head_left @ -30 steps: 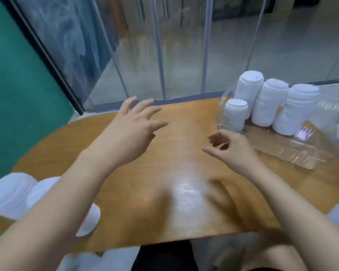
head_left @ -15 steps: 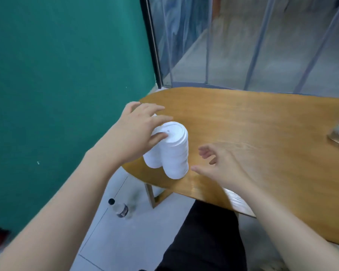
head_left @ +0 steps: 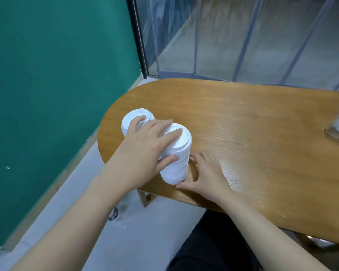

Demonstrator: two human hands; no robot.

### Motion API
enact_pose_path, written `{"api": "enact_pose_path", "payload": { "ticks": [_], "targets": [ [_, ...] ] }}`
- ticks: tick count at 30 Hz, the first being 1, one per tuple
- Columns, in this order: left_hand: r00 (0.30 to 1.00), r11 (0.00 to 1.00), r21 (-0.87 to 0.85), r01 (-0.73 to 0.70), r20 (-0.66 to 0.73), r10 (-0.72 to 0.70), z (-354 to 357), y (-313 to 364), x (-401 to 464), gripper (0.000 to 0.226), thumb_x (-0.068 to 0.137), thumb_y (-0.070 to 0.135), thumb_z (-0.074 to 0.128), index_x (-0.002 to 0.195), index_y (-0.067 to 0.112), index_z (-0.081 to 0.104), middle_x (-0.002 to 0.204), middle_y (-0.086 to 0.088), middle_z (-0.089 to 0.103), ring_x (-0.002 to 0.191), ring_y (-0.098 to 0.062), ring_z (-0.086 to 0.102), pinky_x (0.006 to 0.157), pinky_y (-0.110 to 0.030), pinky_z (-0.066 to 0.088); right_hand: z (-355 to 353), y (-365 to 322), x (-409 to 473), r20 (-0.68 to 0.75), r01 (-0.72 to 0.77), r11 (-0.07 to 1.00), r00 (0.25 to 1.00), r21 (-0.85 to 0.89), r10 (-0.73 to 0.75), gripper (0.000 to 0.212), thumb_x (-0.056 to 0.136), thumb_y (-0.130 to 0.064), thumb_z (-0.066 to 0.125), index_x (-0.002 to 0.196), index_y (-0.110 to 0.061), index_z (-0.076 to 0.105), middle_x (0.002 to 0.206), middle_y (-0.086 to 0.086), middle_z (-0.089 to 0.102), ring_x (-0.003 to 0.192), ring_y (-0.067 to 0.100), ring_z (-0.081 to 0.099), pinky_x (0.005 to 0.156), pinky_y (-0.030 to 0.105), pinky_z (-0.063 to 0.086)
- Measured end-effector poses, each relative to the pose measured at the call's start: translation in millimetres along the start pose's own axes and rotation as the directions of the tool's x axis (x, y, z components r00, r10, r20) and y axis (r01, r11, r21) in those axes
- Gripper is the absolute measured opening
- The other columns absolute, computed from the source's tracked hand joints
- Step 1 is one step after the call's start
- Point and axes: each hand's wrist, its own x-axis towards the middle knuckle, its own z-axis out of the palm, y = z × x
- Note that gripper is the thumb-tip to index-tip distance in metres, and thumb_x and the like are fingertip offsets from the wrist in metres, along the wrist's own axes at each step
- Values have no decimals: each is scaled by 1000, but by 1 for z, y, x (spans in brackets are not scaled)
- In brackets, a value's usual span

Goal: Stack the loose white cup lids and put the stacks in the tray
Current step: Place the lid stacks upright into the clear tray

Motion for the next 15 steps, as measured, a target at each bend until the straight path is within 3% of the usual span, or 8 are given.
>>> {"api": "enact_pose_path", "payload": {
  "ticks": [3, 6, 11, 15],
  "targets": [
    [999, 1000, -16, -16, -34, 16, 5, -2, 1, 49, 94, 47, 59, 135, 21, 61, 142, -12, 59, 120, -32, 62, 115, -51, 19, 4, -4, 9, -11, 11, 999, 1000, -36, -11, 91, 47, -91, 65, 115, -30, 55, 105, -10, 40, 105, 15, 38, 96, 34, 38],
    [1000, 1000, 10, -15, -25, 15, 9, -4, 3, 52, 94, 50, 49, 134, 20, 63, 141, -13, 61, 116, -31, 66, 115, -53, 20, 8, -7, 14, -13, 51, 998, 999, -26, -51, 89, 46, -90, 69, 113, -32, 56, 101, -11, 37, 101, 13, 36, 95, 32, 38],
    [999, 998, 52, -22, -40, 24, 10, -2, 6, 53, 94, 49, 47, 134, 19, 65, 139, -12, 64, 115, -29, 67, 117, -57, 19, 11, -14, 18, 14, 69, 997, 998, 30, -69, 97, 46, -85, 73, 128, -37, 52, 112, -10, 44, 108, 14, 40, 101, 35, 37],
    [998, 994, 103, -34, -46, 39, 12, -1, 8, 52, 96, 50, 46, 136, 21, 64, 144, -9, 61, 134, -36, 55, 117, -59, 23, 12, -15, 17, -14, 87, 993, 996, 79, -87, 100, 50, -81, 76, 134, -33, 50, 121, -8, 49, 114, 16, 44, 102, 39, 39]
  ]
}}
